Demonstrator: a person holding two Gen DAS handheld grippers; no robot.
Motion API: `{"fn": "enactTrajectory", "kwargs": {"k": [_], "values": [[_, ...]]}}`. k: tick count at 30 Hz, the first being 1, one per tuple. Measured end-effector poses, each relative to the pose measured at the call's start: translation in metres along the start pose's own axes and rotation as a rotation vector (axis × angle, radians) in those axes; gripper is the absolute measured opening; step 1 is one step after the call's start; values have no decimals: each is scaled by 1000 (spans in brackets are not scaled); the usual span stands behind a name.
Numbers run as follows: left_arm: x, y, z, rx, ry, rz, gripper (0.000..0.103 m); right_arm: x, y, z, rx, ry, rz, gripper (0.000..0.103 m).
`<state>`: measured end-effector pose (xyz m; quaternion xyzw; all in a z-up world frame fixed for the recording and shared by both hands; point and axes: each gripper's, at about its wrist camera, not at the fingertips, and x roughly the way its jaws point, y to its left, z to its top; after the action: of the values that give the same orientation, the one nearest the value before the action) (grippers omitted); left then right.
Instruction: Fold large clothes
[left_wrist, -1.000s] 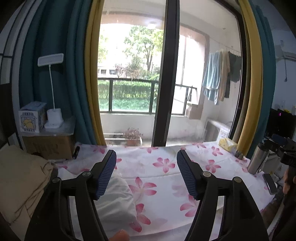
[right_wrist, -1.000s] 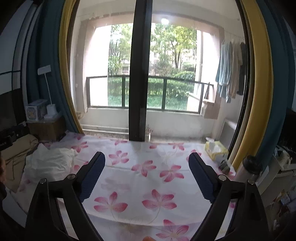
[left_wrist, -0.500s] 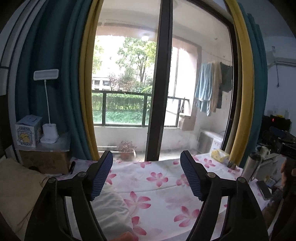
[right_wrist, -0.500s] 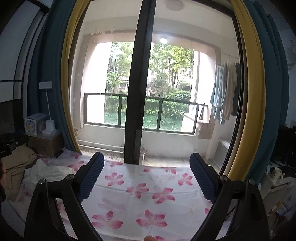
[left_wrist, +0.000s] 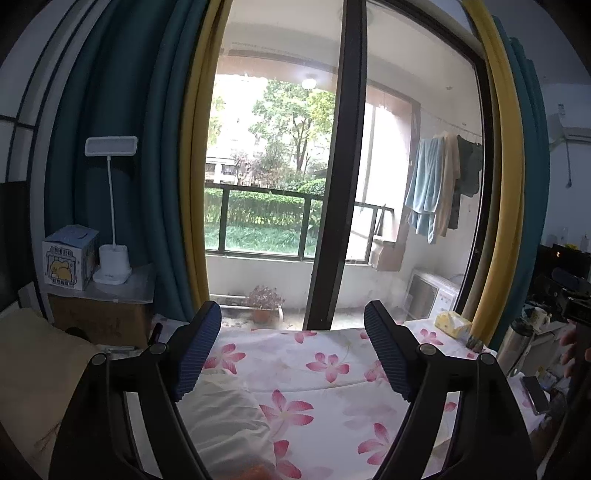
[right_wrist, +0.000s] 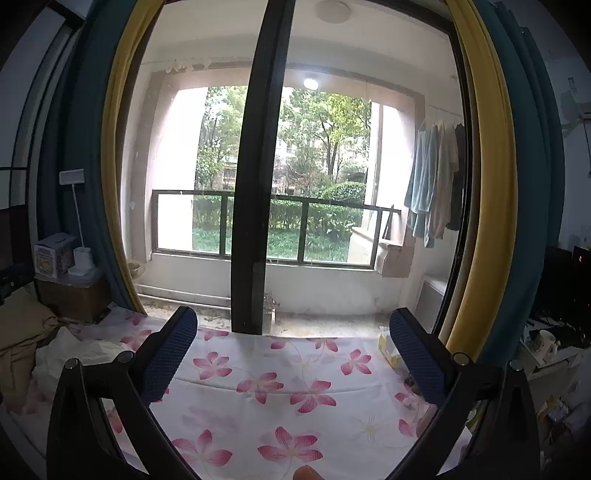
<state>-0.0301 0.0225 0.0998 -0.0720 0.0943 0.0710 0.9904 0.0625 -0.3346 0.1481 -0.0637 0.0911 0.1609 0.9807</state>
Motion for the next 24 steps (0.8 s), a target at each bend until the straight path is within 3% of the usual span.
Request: {"fn": "enactTrajectory", "kwargs": {"k": [24], "values": [[5, -1, -5, -1, 18, 11, 82, 11, -11, -4, 9, 36, -5, 103]]}}
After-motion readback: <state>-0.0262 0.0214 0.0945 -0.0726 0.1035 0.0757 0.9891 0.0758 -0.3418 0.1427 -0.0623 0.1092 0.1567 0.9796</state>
